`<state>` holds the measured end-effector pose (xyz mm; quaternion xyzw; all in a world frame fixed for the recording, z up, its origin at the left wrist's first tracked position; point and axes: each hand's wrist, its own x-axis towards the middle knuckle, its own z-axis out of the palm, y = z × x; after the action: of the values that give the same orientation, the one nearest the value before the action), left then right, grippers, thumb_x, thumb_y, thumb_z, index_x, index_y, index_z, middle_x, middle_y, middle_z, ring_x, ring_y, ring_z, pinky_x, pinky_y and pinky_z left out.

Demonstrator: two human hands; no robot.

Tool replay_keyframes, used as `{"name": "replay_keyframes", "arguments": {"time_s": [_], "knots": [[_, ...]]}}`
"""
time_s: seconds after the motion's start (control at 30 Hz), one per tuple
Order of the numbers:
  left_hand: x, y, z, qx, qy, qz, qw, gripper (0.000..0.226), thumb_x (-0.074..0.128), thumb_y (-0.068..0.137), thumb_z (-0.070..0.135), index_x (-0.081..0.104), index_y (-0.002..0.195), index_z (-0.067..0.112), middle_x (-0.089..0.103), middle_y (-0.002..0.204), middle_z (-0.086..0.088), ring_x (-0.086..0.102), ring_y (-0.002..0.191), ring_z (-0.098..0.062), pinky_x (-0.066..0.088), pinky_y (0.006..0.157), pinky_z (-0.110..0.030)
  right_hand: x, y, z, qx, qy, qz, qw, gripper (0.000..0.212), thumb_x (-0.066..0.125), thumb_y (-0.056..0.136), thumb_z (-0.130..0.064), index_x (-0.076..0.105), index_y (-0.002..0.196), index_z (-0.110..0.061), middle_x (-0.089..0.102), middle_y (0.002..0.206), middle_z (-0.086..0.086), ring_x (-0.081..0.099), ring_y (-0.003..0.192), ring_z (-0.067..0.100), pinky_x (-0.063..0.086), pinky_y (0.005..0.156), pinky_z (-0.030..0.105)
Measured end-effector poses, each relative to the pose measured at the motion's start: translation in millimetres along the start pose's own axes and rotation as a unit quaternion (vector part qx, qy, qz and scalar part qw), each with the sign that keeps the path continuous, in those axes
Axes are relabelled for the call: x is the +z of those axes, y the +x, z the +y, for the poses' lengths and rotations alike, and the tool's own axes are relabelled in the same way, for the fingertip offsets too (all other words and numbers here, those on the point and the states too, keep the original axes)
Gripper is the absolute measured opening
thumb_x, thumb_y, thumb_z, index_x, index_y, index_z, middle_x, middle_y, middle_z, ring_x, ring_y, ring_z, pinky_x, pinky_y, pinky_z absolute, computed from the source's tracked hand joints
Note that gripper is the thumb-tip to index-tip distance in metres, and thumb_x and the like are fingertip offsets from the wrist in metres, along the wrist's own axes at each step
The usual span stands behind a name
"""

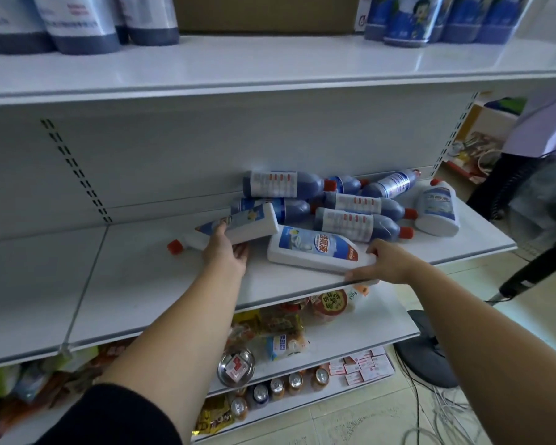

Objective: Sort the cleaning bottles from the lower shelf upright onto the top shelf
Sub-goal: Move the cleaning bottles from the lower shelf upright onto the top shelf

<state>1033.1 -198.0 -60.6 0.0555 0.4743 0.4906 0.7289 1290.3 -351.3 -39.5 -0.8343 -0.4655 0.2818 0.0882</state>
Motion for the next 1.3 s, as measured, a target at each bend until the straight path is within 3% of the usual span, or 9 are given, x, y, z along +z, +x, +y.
{"name": "replay_keyframes", "arguments": {"time_s": [0.1, 0.2, 0.33, 0.53, 0.77, 1.0, 1.13, 1.23, 1.3], "knots": [[-5, -4, 2, 0.005, -0.021, -0.003, 1.000, 0.043, 0.070, 0.093, 0.027, 0.050, 0.128, 0.011, 0.063, 0.116, -0.016, 0.063, 0.097, -0.029, 0.054, 0.098, -0.046, -7, -4, -2, -0.005, 0.170, 0.014, 0.985, 0.052, 0.084, 0.077, -0.034, 0.054, 0.115, -0.014, 0.065, 0.109, 0.005, 0.066, 0.096, 0.022, 0.058, 0.087, 0.035], [-10, -10, 8, 0.018, -0.021, -0.010, 1.000, 0.042, 0.070, 0.093, 0.026, 0.049, 0.127, 0.012, 0.061, 0.115, -0.015, 0.062, 0.096, -0.029, 0.054, 0.098, -0.047, -13, -16, -9, -0.001, 0.353, 0.046, 0.935, 0.032, 0.081, 0.081, -0.019, 0.058, 0.104, -0.015, 0.069, 0.104, 0.011, 0.071, 0.087, 0.021, 0.059, 0.070, 0.029], [-19, -17, 23, 0.056, 0.024, -0.009, 0.998, 0.041, 0.072, 0.091, 0.030, 0.050, 0.123, 0.017, 0.064, 0.110, -0.013, 0.066, 0.095, -0.030, 0.058, 0.090, -0.050, -19, -15, -28, 0.048, 0.489, 0.104, 0.865, 0.046, 0.084, 0.077, -0.012, 0.061, 0.117, -0.010, 0.068, 0.114, 0.011, 0.067, 0.104, 0.028, 0.058, 0.091, 0.041], [-31, -25, 52, 0.135, 0.211, -0.027, 0.968, 0.022, 0.072, 0.090, 0.032, 0.061, 0.105, 0.021, 0.070, 0.114, -0.010, 0.067, 0.097, -0.028, 0.055, 0.094, -0.051, -44, -23, -84, -0.023, 0.501, 0.174, 0.847, 0.055, 0.083, 0.078, -0.012, 0.056, 0.126, -0.011, 0.068, 0.108, 0.008, 0.071, 0.096, 0.027, 0.060, 0.089, 0.044], [-34, -44, 63, 0.209, 0.432, -0.119, 0.869, 0.046, 0.075, 0.084, 0.044, 0.061, 0.120, 0.020, 0.073, 0.113, -0.005, 0.069, 0.103, -0.025, 0.054, 0.096, -0.050, -36, -29, -145, -0.180, 0.340, 0.175, 0.906, 0.041, 0.075, 0.088, -0.019, 0.056, 0.125, -0.017, 0.063, 0.116, 0.001, 0.064, 0.108, 0.024, 0.056, 0.095, 0.042], [-37, -37, 64, 0.227, 0.444, -0.114, 0.859, 0.034, 0.068, 0.090, 0.042, 0.060, 0.118, 0.023, 0.072, 0.112, -0.004, 0.068, 0.101, -0.026, 0.054, 0.096, -0.050, 5, -19, -140, -0.148, 0.358, 0.104, 0.916, 0.048, 0.076, 0.087, -0.017, 0.054, 0.129, -0.010, 0.065, 0.115, 0.006, 0.061, 0.116, 0.031, 0.050, 0.100, 0.048], [-31, -38, 64, 0.230, 0.434, -0.113, 0.864, 0.045, 0.073, 0.083, 0.050, 0.061, 0.117, 0.023, 0.072, 0.111, -0.004, 0.067, 0.101, -0.027, 0.053, 0.094, -0.047, 26, -11, -137, -0.127, 0.393, 0.093, 0.906, 0.067, 0.079, 0.083, -0.014, 0.035, 0.132, -0.017, 0.058, 0.125, 0.004, 0.053, 0.119, 0.023, 0.048, 0.098, 0.048], [-28, -38, 62, 0.240, 0.442, -0.117, 0.856, 0.051, 0.074, 0.082, 0.051, 0.060, 0.122, 0.022, 0.071, 0.113, -0.003, 0.067, 0.102, -0.026, 0.053, 0.091, -0.044, 25, -4, -134, -0.136, 0.383, 0.103, 0.908, 0.063, 0.081, 0.082, -0.024, 0.044, 0.133, -0.017, 0.064, 0.122, 0.002, 0.059, 0.118, 0.026, 0.051, 0.099, 0.051], [-26, -39, 58, 0.237, 0.439, -0.113, 0.859, 0.042, 0.076, 0.081, 0.051, 0.064, 0.111, 0.024, 0.073, 0.108, -0.003, 0.069, 0.099, -0.025, 0.056, 0.092, -0.045, 24, -9, -134, -0.145, 0.395, 0.124, 0.898, 0.046, 0.074, 0.088, -0.032, 0.053, 0.126, -0.017, 0.068, 0.114, 0.000, 0.064, 0.111, 0.025, 0.053, 0.094, 0.045]]}}
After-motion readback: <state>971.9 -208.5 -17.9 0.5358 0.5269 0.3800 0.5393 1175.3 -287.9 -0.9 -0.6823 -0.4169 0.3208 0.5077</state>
